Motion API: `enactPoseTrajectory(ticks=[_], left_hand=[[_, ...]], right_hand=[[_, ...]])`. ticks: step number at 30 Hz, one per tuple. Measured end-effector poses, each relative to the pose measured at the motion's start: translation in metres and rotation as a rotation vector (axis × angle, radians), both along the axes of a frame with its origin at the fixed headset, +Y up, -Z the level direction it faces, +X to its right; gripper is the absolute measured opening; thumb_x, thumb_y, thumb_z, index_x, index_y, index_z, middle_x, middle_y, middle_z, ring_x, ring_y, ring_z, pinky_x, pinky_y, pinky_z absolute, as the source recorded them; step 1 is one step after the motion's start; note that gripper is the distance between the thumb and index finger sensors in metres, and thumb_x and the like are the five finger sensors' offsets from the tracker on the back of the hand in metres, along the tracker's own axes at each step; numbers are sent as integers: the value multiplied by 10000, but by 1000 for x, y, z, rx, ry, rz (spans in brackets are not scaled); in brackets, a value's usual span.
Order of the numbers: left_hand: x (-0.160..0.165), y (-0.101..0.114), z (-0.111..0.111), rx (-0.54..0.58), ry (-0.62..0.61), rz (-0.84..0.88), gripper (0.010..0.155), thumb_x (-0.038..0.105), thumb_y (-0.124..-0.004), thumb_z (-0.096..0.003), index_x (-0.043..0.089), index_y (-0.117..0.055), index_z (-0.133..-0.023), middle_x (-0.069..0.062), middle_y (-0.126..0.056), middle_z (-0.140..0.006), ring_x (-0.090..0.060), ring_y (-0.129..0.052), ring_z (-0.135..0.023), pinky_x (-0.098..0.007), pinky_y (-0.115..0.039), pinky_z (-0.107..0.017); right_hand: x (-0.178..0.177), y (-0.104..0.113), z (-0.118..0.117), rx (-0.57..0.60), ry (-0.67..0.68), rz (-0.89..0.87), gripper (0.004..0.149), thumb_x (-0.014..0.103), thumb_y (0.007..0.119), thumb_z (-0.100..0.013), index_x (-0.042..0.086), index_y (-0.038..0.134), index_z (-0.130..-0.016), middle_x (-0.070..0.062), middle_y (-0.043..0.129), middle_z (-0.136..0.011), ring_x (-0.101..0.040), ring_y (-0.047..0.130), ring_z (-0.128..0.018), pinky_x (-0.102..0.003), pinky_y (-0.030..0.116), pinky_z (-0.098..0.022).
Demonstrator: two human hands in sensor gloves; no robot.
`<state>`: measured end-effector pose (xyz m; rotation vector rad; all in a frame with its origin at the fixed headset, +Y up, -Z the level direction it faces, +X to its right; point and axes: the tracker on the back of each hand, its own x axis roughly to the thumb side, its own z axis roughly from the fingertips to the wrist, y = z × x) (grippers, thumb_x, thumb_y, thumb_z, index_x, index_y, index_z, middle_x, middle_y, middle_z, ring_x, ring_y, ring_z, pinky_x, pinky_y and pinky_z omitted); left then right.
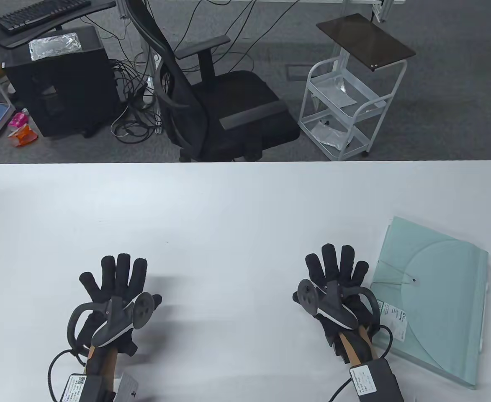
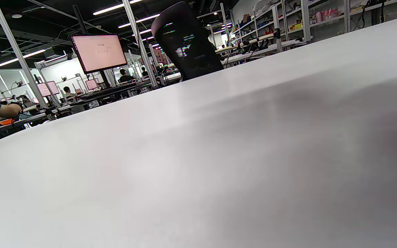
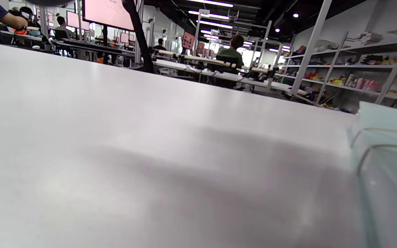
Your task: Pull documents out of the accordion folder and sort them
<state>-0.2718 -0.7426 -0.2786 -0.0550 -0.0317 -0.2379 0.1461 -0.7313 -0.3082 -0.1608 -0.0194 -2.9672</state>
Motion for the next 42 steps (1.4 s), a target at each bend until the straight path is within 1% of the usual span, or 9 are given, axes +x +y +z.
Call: enactPoseTrajectory(ticks=[11, 15, 21, 26, 31, 34, 36, 40, 42], left_hand=[[2, -1, -1, 5, -20, -10, 898, 724, -353, -541, 212, 11, -1182, -168, 4, -1235, -509, -71, -1136, -797, -199, -711], [3, -2, 0, 5, -26, -13, 900, 724, -352, -539, 211, 11, -1182, -167, -3, -1238, -505, -79, -1141, -793, -198, -715], [5, -5, -2, -7, -35, -27, 902, 723, -356, -537, 209, 10, -1181, -164, -8, -1240, -496, -86, -1148, -776, -180, -728], [8, -10, -2, -31, -39, -67, 906, 724, -357, -535, 206, 10, -1181, -163, -14, -1241, -493, -95, -1150, -760, -165, -735], [9, -12, -2, -42, -38, -90, 914, 727, -355, -533, 197, 12, -1180, -163, -17, -1242, -489, -97, -1152, -754, -140, -731], [10, -13, -1, -49, -39, -93, 917, 727, -356, -534, 190, 12, -1180, -167, -20, -1241, -492, -100, -1151, -735, -131, -737], [10, -14, 0, -53, -44, -98, 919, 728, -356, -534, 187, 13, -1180, -167, -23, -1242, -491, -103, -1151, -719, -121, -742], [13, -15, -1, -58, -58, -99, 921, 726, -358, -535, 182, 12, -1179, -166, -26, -1242, -490, -105, -1151, -690, -108, -751], [13, -15, -1, -58, -65, -107, 923, 727, -360, -534, 180, 11, -1179, -165, -29, -1242, -488, -106, -1151, -681, -104, -753]], right_hand=[[6, 3, -6, -24, -30, -32, 913, 657, 499, -409, 140, 55, -1017, -244, 18, -1097, -622, 65, -941, -765, 250, -673], [25, 12, -11, -41, -76, -50, 972, 641, 516, -414, 129, -132, -928, -253, -75, -1057, -607, 67, -960, -742, 254, -709], [101, 31, -11, -46, -295, -86, 997, 626, 537, -414, 140, -202, -874, -236, -181, -1010, -590, -24, -952, -733, 187, -726], [188, 30, -7, -96, -600, -102, 1014, 635, 548, -415, 121, -185, -892, -258, -155, -1018, -619, 19, -947, -729, 246, -727], [249, 10, 4, -193, -816, -243, 1026, 595, 605, -420, 84, -131, -921, -274, -87, -1038, -628, 138, -966, -692, 349, -739], [278, -10, 12, -221, -956, -190, 1028, 570, 616, -427, 39, -111, -923, -270, -9, -1059, -586, 260, -986, -634, 417, -751], [292, -21, 18, -268, -987, -163, 1029, 586, 586, -413, 20, -105, -923, -281, 15, -1059, -567, 308, -988, -609, 455, -751], [308, -28, 24, -318, -1014, -361, 1053, 582, 601, -398, -5, -101, -920, -296, 47, -1059, -561, 317, -987, -609, 459, -745], [313, -35, 25, -373, -1040, -364, 1072, 596, 595, -379, -16, -97, -921, -304, 60, -1060, -555, 328, -988, -603, 467, -746]])
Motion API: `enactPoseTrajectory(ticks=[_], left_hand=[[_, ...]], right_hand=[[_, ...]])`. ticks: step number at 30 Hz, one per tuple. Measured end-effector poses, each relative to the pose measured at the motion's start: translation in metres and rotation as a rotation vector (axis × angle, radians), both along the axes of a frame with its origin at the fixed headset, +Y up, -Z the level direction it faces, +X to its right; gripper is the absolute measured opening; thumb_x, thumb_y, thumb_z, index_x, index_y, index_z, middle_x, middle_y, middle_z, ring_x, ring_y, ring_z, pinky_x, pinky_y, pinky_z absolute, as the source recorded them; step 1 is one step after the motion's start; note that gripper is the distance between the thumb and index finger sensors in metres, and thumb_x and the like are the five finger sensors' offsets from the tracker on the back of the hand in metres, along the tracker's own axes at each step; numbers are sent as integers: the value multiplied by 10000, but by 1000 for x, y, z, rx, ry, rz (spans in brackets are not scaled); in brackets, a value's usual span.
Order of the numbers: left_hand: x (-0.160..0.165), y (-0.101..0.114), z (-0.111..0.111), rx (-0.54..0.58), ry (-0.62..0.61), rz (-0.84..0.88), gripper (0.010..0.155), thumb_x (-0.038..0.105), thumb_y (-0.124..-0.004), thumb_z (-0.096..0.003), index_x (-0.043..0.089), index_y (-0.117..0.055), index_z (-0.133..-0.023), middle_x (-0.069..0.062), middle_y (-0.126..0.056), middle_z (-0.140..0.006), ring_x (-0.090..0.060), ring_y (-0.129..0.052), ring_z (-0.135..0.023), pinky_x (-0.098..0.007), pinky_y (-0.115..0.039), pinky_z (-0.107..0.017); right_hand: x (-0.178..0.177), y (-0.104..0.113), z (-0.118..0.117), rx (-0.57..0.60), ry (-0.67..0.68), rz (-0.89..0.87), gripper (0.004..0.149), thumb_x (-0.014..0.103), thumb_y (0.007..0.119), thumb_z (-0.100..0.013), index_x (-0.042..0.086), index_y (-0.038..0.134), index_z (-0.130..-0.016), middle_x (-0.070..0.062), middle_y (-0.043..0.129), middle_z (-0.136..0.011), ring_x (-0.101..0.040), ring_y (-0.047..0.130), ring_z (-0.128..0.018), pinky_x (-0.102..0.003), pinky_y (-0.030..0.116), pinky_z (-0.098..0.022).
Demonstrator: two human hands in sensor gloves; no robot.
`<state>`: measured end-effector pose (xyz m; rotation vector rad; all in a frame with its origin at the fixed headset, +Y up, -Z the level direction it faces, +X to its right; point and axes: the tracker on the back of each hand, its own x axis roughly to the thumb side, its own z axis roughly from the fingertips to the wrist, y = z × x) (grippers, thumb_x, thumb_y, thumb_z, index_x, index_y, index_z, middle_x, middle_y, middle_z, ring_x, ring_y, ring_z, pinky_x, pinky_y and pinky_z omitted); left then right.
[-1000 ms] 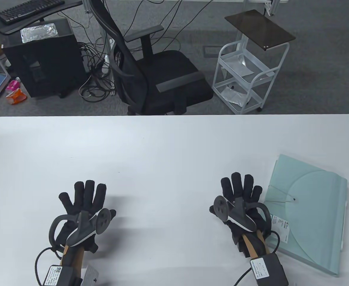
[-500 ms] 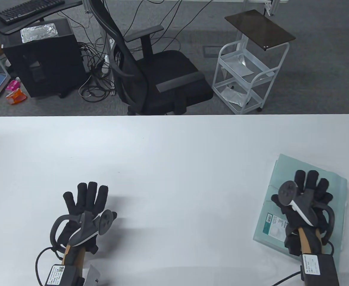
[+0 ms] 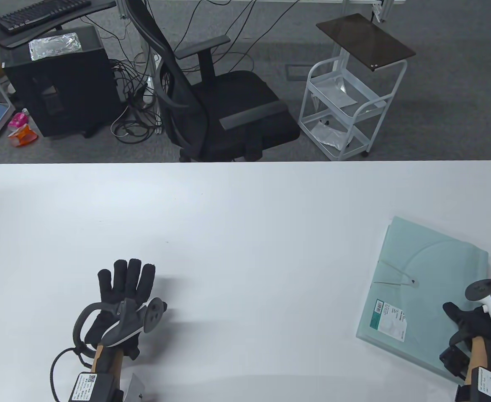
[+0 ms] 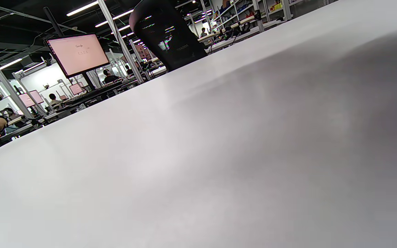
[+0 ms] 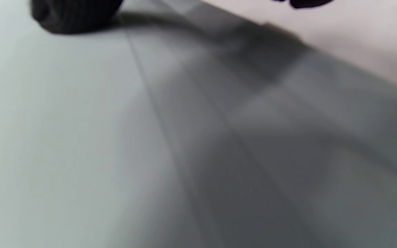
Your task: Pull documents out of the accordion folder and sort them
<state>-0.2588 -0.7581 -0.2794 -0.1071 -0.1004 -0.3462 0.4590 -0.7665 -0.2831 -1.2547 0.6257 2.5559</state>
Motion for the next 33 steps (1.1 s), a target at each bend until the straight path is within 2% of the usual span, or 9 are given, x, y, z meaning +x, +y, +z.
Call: enactPoseTrajectory(ticks=[2, 4, 8, 13, 22, 24, 29, 33], left_hand=[[0, 0, 0, -1, 0, 1, 923, 726, -360, -534, 180, 10, -1179, -166, -30, -1242, -488, -105, -1151, -679, -101, -753], [-1, 0, 0, 1, 1, 5, 923, 725, -362, -535, 177, 10, -1179, -166, -30, -1242, -488, -107, -1151, -677, -101, -754], [0, 0, 0, 7, -7, 4, 924, 724, -367, -535, 174, 5, -1179, -162, -39, -1245, -484, -112, -1154, -673, -101, -755], [0, -1, -1, 3, -11, 2, 925, 723, -369, -535, 173, 3, -1180, -162, -41, -1245, -482, -113, -1155, -682, -104, -753], [-2, -4, -1, -11, 3, -10, 927, 724, -372, -536, 168, -8, -1183, -163, -41, -1244, -482, -112, -1154, -692, -110, -749], [-2, -4, -1, -15, 7, -11, 927, 723, -372, -536, 168, -8, -1183, -165, -40, -1243, -482, -111, -1154, -693, -111, -749], [-1, -4, 0, -23, 8, -18, 927, 723, -372, -535, 168, -9, -1183, -166, -35, -1241, -484, -109, -1152, -697, -113, -747], [-1, -3, 0, -31, 11, -21, 926, 722, -373, -537, 167, -10, -1183, -164, -33, -1240, -482, -108, -1152, -699, -114, -747]], right_hand=[[4, -10, 0, -38, -28, -43, 1076, 602, 576, -353, -33, -79, -924, -307, 126, -1063, -546, 370, -983, -592, 498, -737], [7, -11, 1, 13, -61, -131, 1070, 584, 601, -349, -30, -45, -940, -276, 193, -1071, -553, 303, -958, -605, 462, -727], [8, -8, -1, 70, -46, -68, 1030, 542, 658, -353, 3, 50, -985, -209, 333, -1066, -508, 405, -936, -579, 497, -725], [16, -8, -4, 118, -111, -97, 1027, 478, 753, -327, -55, 190, -1001, -220, 452, -993, -479, 480, -861, -583, 544, -695], [41, -6, 3, 158, -245, -177, 815, 437, 807, -318, 76, 448, -954, -93, 625, -806, -371, 688, -708, -500, 691, -574], [43, -7, 3, 136, -246, -174, 793, 467, 809, -303, 122, 507, -950, -70, 643, -774, -354, 708, -687, -491, 697, -563], [47, -6, 3, 67, -244, -212, 738, 503, 782, -316, 183, 524, -929, -60, 621, -773, -366, 657, -732, -520, 646, -602], [55, -11, 8, 149, -304, -327, 666, 484, 802, -311, 199, 560, -861, -62, 606, -753, -379, 622, -715, -541, 601, -597]])
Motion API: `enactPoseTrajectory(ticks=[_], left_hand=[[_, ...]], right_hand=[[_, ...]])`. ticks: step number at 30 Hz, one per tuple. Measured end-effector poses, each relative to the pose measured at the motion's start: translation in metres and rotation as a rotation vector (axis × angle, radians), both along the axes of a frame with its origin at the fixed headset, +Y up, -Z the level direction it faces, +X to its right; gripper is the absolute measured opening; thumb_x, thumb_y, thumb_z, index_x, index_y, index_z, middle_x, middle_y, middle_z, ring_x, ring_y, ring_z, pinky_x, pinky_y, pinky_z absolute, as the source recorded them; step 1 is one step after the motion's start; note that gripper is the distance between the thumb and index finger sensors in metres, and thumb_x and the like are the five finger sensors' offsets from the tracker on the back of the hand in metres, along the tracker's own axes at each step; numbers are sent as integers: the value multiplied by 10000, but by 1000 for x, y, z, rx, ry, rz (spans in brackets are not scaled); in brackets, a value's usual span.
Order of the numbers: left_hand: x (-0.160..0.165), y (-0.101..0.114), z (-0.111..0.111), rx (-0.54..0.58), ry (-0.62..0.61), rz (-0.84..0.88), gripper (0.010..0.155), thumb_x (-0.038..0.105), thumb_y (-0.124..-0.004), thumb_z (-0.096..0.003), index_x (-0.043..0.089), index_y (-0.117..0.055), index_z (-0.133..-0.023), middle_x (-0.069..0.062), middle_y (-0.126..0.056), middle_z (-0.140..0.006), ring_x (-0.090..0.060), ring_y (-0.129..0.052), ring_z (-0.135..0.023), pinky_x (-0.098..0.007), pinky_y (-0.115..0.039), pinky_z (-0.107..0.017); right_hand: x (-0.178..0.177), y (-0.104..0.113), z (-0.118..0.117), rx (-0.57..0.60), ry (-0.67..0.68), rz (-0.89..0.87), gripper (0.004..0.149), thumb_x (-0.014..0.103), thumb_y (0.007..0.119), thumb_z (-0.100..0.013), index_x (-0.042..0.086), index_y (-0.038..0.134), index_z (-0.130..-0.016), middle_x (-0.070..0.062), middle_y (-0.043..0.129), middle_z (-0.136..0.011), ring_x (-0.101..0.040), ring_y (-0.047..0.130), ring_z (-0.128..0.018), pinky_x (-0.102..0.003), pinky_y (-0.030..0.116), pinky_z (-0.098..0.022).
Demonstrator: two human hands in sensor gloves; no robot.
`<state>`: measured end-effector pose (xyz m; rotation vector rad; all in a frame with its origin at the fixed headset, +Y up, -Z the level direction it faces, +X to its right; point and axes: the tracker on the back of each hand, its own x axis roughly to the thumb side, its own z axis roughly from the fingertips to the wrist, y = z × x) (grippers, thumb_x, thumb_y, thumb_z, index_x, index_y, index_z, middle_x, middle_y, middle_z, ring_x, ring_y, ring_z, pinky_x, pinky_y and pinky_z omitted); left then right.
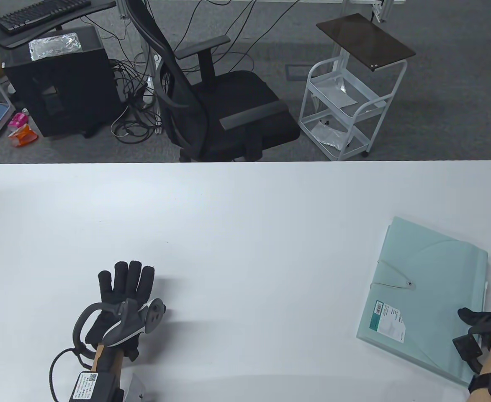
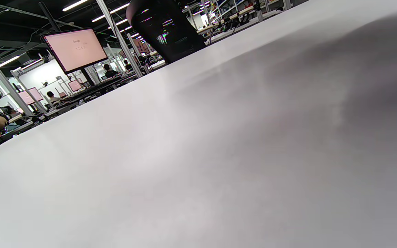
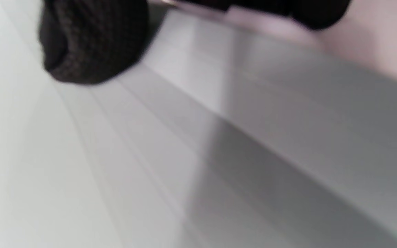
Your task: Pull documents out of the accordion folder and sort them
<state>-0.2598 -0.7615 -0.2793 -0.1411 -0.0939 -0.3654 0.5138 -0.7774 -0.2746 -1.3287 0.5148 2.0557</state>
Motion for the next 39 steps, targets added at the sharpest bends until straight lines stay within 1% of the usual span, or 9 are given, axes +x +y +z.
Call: enactPoseTrajectory(ticks=[4, 7, 11, 15, 19, 26, 29, 34, 39], left_hand=[[-1, 0, 0, -6, 7, -3, 926, 722, -373, -537, 168, -7, -1183, -164, -30, -1240, -483, -106, -1153, -704, -117, -745], [-1, 1, 0, -4, 12, -3, 926, 721, -375, -538, 166, -12, -1184, -168, -33, -1240, -483, -110, -1152, -706, -120, -745], [-2, 0, -1, 2, 15, -4, 924, 719, -377, -539, 167, -11, -1183, -166, -32, -1239, -482, -110, -1152, -707, -120, -744], [-3, 1, -1, 6, 20, 5, 924, 719, -378, -540, 167, -8, -1182, -166, -31, -1239, -483, -109, -1152, -705, -118, -745], [-5, 1, -1, 5, 31, 5, 924, 718, -378, -539, 168, -9, -1183, -166, -33, -1239, -483, -110, -1152, -705, -120, -745], [-8, 6, -1, 19, 48, 7, 909, 706, -381, -552, 165, -12, -1182, -166, -31, -1238, -485, -109, -1150, -702, -125, -748], [-7, 11, 0, 32, 43, 25, 896, 699, -370, -559, 169, -5, -1182, -165, -21, -1237, -486, -103, -1149, -702, -123, -748], [-5, 13, 0, 37, 29, 68, 888, 694, -366, -563, 170, -5, -1182, -165, -20, -1237, -484, -101, -1150, -706, -124, -747], [-1, 15, 0, 43, 1, 80, 886, 694, -361, -564, 173, 0, -1181, -164, -15, -1237, -484, -98, -1151, -708, -125, -748]], right_hand=[[3, 3, 7, 128, 6, -111, 629, 469, 812, -331, 197, 537, -826, -84, 584, -824, -404, 612, -746, -528, 621, -598], [7, 6, 14, 253, -16, -231, 616, 434, 813, -360, 165, 520, -831, -116, 654, -854, -393, 738, -728, -459, 770, -551], [8, -1, 16, 308, -16, -336, 637, 387, 800, -389, 103, 500, -873, -121, 799, -808, -361, 879, -631, -411, 881, -462], [0, -6, 10, 338, 59, -449, 739, 371, 775, -412, -20, 429, -934, -136, 787, -800, -368, 913, -600, -394, 894, -442], [-13, 1, 1, 450, 101, -514, 692, 355, 755, -431, -33, 462, -924, -154, 797, -789, -352, 949, -566, -371, 921, -407], [-57, 34, -17, 663, 111, -480, 700, 362, 763, -433, -68, 465, -897, -154, 807, -759, -304, 982, -506, -320, 944, -359], [-79, 57, -26, 731, 145, -486, 703, 370, 759, -440, -73, 457, -895, -156, 805, -762, -297, 985, -500, -308, 945, -355], [-118, 101, -33, 779, 268, -419, 703, 375, 758, -441, -75, 461, -892, -151, 810, -765, -291, 989, -499, -300, 948, -353], [-167, 131, -33, 823, 376, -449, 704, 377, 754, -447, -77, 457, -896, -154, 807, -770, -290, 988, -503, -300, 945, -359]])
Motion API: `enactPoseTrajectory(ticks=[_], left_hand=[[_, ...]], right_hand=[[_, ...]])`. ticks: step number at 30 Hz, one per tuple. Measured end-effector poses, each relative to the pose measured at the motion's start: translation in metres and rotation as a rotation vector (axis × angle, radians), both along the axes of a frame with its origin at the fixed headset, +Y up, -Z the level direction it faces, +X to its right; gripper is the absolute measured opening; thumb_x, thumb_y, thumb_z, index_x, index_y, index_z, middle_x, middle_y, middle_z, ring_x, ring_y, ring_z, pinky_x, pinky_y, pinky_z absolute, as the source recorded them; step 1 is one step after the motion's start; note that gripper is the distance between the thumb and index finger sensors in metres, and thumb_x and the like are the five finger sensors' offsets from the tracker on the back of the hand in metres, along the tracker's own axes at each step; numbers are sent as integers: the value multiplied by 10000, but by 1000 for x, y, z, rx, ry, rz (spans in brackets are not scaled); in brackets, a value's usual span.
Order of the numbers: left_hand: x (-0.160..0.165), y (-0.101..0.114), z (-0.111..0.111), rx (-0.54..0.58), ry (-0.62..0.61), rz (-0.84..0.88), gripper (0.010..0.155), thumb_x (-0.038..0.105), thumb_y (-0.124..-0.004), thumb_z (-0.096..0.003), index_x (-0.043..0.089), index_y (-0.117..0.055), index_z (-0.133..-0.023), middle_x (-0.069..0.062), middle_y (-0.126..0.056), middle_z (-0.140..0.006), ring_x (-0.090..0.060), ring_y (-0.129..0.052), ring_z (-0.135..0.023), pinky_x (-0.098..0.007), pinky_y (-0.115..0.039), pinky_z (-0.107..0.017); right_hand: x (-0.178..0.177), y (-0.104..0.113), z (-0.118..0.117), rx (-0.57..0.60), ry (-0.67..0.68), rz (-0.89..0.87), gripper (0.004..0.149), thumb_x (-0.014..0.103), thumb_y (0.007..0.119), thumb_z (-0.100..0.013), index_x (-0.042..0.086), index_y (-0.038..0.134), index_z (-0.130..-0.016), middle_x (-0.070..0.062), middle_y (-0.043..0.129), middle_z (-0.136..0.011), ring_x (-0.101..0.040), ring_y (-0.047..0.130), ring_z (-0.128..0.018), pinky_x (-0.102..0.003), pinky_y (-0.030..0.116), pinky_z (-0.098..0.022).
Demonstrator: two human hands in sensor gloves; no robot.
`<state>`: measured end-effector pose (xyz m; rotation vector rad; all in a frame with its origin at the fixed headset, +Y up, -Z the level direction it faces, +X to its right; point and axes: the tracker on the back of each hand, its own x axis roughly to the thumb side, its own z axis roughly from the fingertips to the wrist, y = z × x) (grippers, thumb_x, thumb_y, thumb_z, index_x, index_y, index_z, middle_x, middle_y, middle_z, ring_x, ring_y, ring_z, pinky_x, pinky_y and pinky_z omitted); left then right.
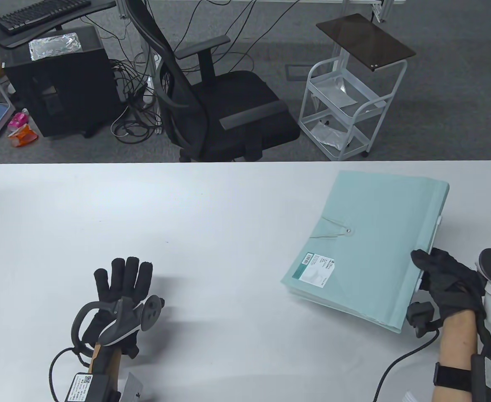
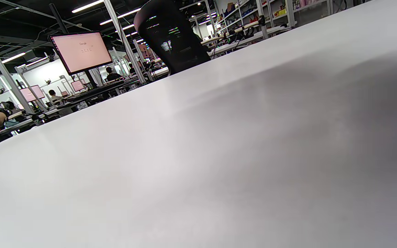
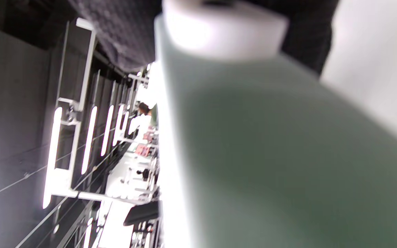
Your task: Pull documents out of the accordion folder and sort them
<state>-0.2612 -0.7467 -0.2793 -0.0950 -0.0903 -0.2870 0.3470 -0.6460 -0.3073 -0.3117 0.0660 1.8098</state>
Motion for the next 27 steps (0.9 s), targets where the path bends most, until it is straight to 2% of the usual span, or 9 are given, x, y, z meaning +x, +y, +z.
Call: enactPoseTrajectory(ticks=[5, 10, 18, 22, 27], left_hand=[[3, 2, 1, 10, -20, 29, 884, 694, -360, -564, 174, 1, -1181, -163, -17, -1237, -483, -99, -1152, -708, -127, -749], [2, 5, 1, 27, -25, 86, 880, 692, -360, -566, 176, 2, -1180, -161, -13, -1237, -481, -99, -1152, -706, -126, -750], [1, 5, 0, 27, -19, 140, 873, 682, -361, -573, 174, 5, -1180, -161, -14, -1237, -483, -99, -1150, -688, -119, -757], [0, 5, -1, 25, -16, 149, 873, 683, -361, -573, 171, 4, -1180, -161, -15, -1237, -482, -100, -1150, -685, -117, -758], [1, 4, -1, 19, -14, 136, 871, 681, -361, -573, 172, 4, -1179, -161, -16, -1237, -482, -101, -1150, -687, -120, -757]], right_hand=[[-53, 12, -3, 49, 113, 22, 704, 381, 754, -452, -75, 456, -898, -150, 806, -774, -287, 987, -507, -296, 944, -364], [-110, 5, -8, 47, 226, 65, 705, 381, 754, -451, -76, 456, -898, -151, 805, -774, -290, 986, -506, -298, 943, -362], [-181, -39, -21, -71, 453, 134, 707, 385, 753, -454, -72, 451, -902, -150, 801, -780, -288, 983, -511, -296, 940, -368], [-205, -61, -21, -139, 507, 127, 707, 380, 740, -461, -84, 441, -904, -164, 791, -786, -297, 976, -516, -303, 933, -374], [-230, -86, -18, -170, 553, 173, 707, 369, 736, -457, -88, 434, -904, -174, 784, -785, -312, 968, -525, -321, 927, -378]])
